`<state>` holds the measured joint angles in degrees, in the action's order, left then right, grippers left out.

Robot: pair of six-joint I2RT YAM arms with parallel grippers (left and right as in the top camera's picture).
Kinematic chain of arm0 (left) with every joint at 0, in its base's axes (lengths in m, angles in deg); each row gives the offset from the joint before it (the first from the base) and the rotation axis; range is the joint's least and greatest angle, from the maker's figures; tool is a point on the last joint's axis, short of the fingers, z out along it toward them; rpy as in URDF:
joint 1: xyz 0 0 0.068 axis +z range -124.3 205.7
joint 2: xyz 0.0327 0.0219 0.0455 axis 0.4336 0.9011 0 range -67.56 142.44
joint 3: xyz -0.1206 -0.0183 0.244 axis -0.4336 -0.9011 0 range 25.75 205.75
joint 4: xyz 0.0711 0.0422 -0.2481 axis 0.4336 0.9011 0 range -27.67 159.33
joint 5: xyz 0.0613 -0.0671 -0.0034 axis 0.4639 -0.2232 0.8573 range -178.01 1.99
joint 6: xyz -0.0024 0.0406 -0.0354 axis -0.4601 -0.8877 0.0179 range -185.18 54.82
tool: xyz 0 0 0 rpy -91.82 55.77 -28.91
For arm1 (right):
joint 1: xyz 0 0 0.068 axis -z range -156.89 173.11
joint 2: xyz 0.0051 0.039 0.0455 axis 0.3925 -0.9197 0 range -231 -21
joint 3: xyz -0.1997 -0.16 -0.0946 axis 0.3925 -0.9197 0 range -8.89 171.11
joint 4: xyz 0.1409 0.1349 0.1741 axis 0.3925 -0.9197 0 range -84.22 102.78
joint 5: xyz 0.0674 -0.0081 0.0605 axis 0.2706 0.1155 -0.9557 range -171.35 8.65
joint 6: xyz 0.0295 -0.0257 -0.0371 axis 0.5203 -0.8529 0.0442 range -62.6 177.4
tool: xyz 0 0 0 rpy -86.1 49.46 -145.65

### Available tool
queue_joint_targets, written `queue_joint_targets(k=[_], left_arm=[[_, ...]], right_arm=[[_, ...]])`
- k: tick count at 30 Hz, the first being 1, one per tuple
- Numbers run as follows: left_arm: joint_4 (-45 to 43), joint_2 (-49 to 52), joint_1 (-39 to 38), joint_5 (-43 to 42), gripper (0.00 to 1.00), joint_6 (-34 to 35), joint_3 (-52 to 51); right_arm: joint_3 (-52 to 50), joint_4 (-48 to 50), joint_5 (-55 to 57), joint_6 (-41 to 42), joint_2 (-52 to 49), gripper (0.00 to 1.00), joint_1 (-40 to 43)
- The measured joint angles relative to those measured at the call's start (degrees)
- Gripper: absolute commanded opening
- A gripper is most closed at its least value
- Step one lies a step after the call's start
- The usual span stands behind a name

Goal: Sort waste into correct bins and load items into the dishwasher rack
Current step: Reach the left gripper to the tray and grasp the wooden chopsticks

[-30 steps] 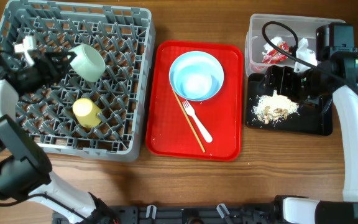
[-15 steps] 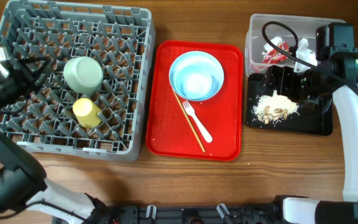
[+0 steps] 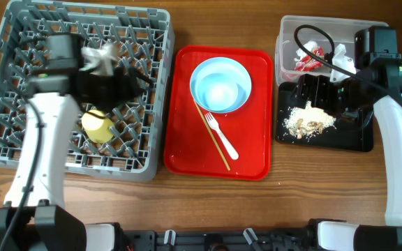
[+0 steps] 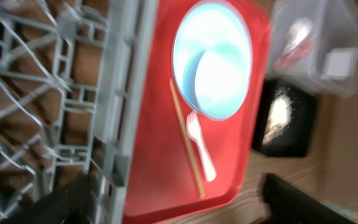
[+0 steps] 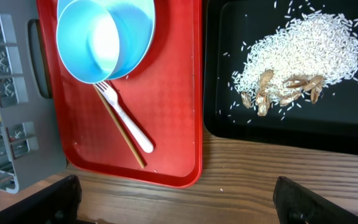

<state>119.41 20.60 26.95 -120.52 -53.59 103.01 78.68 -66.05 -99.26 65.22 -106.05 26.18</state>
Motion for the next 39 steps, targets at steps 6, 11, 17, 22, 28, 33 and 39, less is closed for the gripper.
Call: queue_joint_targets(k=[6, 11, 17, 22, 28, 33, 39], left_arm=[[0.4, 0.0, -16.4, 7.1, 0.93, 3.2, 0.0], [0.4, 0.7, -25.9, 13.6, 0.92, 9.1, 0.0], [-0.5, 8.8, -34.1, 23.6, 0.91, 22.2, 0.0], [-0.7, 17.1, -37.9, 27.9, 0.91, 29.7, 0.0], [-2.9, 23.7, -38.1, 29.3, 0.91, 32.5, 0.0], [-4.5, 25.5, -38.1, 29.3, 0.88, 32.9, 0.0], [-4.6, 25.5, -38.8, 29.3, 0.89, 33.3, 0.0]], right_arm=[[0.0, 0.0, 0.0, 0.0, 0.0, 0.99, 0.0], [0.0, 0.0, 0.0, 0.0, 0.0, 1.0, 0.0], [0.0, -0.1, 0.0, 0.0, 0.0, 1.0, 0.0], [0.0, -0.1, 0.0, 0.0, 0.0, 1.0, 0.0], [0.0, -0.1, 0.0, 0.0, 0.0, 1.0, 0.0], [0.0, -0.1, 0.0, 0.0, 0.0, 1.0, 0.0], [0.0, -0.2, 0.0, 0.0, 0.0, 1.0, 0.0]])
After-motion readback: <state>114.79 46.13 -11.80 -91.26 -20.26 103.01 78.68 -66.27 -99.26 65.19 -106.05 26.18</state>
